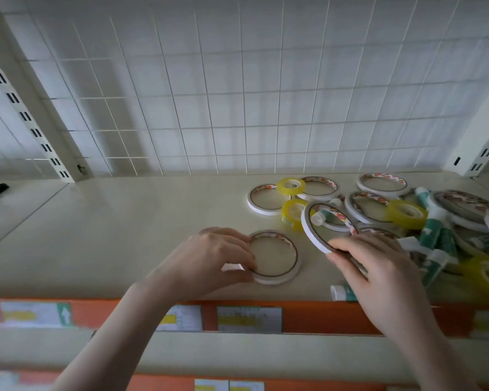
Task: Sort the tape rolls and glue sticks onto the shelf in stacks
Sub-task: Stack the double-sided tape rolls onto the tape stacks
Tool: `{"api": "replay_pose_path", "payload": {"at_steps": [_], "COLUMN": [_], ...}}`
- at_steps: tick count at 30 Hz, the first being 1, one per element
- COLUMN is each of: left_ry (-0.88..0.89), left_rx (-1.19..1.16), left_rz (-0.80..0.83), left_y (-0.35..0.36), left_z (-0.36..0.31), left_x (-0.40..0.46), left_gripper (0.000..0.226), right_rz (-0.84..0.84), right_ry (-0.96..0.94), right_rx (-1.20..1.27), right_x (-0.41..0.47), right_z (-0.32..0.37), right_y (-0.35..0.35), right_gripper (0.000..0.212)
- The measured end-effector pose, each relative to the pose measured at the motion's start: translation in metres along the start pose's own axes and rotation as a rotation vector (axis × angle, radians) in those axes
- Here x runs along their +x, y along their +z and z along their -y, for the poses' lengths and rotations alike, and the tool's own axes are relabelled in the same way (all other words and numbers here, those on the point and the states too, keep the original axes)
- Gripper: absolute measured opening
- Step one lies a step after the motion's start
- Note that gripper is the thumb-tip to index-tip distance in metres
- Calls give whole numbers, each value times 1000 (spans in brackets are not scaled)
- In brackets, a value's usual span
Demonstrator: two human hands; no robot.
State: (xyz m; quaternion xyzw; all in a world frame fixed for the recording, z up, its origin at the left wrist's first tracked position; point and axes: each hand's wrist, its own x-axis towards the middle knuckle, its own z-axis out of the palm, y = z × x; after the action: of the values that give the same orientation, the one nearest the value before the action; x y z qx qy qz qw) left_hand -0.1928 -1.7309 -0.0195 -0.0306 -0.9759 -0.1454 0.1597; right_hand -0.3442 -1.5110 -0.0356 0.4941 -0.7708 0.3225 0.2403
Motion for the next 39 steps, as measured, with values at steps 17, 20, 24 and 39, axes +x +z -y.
{"api": "replay_pose_path", "payload": {"at_steps": [17,20,24,39], "left_ry": [-253,-311,-398,-634], "left_rx": [118,150,224,359], "left_rz": [-364,-429,-480,-570], "left_y": [-93,-124,-172,-294], "left_z": [71,101,142,275], "left_x": [-151,-210,-290,-470], "left_gripper": [24,25,26,12], "right_rz": [-82,-95,-87,6], "right_ry": [-153,-201,-240,-385], "right_rx": [52,76,118,265], "right_x": [42,50,63,154], "right_z": [161,224,310,547], "right_y": [89,125,174,308], "right_gripper": [28,28,27,10]}}
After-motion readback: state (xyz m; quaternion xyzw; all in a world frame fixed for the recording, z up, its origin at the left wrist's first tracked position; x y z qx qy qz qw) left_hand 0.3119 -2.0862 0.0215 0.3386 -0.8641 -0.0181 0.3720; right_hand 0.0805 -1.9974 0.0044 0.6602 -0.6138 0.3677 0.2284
